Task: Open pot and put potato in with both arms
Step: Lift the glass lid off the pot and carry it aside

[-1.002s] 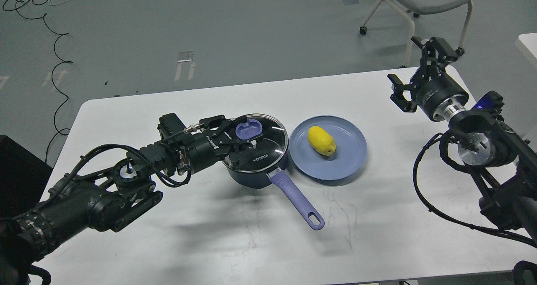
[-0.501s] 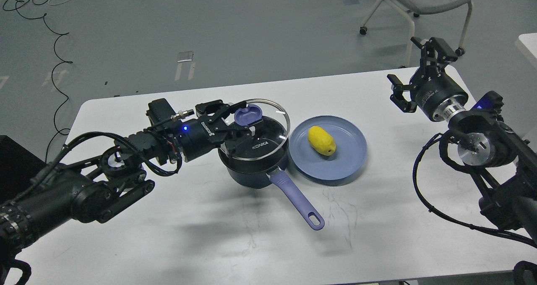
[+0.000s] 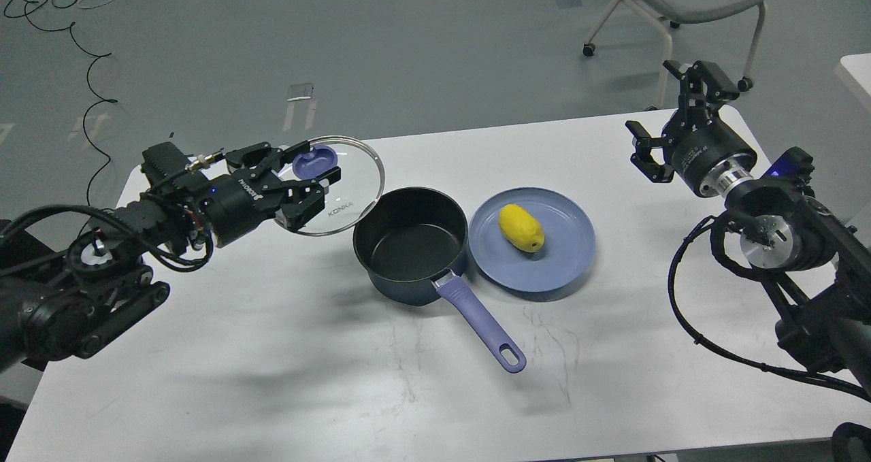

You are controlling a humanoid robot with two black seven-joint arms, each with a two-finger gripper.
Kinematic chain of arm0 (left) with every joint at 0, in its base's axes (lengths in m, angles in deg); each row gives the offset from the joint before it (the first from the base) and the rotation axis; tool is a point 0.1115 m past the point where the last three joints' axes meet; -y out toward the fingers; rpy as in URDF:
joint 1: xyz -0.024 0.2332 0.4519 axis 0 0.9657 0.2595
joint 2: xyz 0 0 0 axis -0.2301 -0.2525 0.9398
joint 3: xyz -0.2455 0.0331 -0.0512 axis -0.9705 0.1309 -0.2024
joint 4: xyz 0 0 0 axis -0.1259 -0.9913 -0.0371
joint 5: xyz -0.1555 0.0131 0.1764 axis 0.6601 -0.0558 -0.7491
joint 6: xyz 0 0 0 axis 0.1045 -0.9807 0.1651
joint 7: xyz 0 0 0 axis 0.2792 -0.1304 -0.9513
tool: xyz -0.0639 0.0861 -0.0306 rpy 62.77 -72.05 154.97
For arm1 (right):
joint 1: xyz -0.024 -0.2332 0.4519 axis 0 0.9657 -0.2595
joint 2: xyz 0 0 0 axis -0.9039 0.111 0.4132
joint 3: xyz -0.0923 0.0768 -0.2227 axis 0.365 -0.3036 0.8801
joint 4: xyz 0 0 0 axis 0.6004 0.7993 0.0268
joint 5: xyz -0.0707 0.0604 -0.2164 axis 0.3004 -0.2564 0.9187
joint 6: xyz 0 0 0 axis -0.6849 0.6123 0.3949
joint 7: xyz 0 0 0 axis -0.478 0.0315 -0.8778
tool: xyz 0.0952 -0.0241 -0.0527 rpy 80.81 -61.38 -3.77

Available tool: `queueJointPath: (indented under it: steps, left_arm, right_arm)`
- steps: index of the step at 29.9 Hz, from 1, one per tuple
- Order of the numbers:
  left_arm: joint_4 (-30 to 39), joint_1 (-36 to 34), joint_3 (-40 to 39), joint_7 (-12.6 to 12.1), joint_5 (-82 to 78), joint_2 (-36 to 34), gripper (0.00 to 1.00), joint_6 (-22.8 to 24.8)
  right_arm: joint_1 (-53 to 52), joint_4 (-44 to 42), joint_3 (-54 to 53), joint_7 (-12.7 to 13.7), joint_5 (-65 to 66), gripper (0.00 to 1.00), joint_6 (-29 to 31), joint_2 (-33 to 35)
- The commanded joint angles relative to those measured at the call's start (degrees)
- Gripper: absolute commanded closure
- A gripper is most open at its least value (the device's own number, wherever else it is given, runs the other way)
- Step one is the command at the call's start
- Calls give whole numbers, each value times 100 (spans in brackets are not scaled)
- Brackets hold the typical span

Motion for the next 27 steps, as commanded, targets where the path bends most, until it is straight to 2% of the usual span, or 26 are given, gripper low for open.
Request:
queueJointPath:
  steps: [1,7,27]
  left_arm:
    - [-151,284,18,0,6,-78,49,-33]
    - [-318,724,9,0,224,-87,49,-86]
    - [-837,1375,9,0,630,27,45,-314]
  right_arm:
    - [0,0,3,0,0,0,0,-5]
    - [-9,0,3,0,0,0,0,4]
    - [-9,0,12,0,0,0,0,39]
